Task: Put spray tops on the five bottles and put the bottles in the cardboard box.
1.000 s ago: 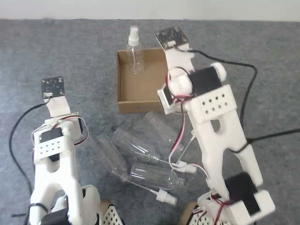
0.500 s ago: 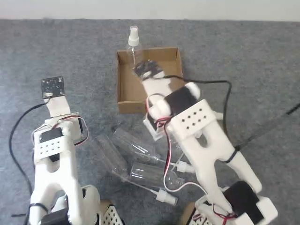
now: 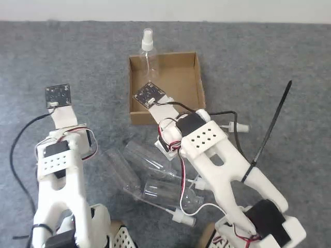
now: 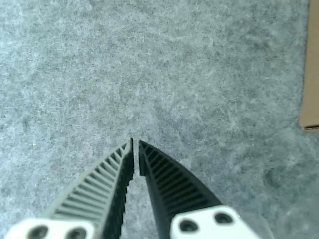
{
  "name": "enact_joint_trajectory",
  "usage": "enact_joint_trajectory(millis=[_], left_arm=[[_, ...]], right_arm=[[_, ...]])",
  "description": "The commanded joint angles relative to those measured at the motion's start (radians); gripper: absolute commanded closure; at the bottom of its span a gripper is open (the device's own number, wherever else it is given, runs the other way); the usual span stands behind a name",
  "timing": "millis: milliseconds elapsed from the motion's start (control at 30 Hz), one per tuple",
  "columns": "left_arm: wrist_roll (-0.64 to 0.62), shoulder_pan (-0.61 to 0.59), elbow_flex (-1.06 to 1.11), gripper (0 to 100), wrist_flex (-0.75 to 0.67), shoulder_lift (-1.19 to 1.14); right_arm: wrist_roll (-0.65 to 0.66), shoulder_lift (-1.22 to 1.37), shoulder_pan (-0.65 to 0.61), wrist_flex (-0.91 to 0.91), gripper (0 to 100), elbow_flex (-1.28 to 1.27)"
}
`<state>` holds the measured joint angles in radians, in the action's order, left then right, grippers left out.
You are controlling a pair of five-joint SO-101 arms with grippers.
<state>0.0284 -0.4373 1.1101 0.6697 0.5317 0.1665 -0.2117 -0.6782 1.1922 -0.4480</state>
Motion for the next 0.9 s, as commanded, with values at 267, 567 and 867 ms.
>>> enact_joint_trajectory(millis=[267, 567, 867], left_arm=[[0.009, 0.002, -0.012, 98, -0.023, 0.037], [0.009, 0.002, -0.012, 98, -0.023, 0.037], [0.009, 0.000, -0.012, 98, -0.023, 0.037]], right_arm=[[0.020, 0.211, 0.004, -0.182, 71.7, 0.012], [0.021, 0.237, 0.008, -0.183, 84.2, 0.012], [0.049, 0.219, 0.019, -0.174, 92.7, 0.020]])
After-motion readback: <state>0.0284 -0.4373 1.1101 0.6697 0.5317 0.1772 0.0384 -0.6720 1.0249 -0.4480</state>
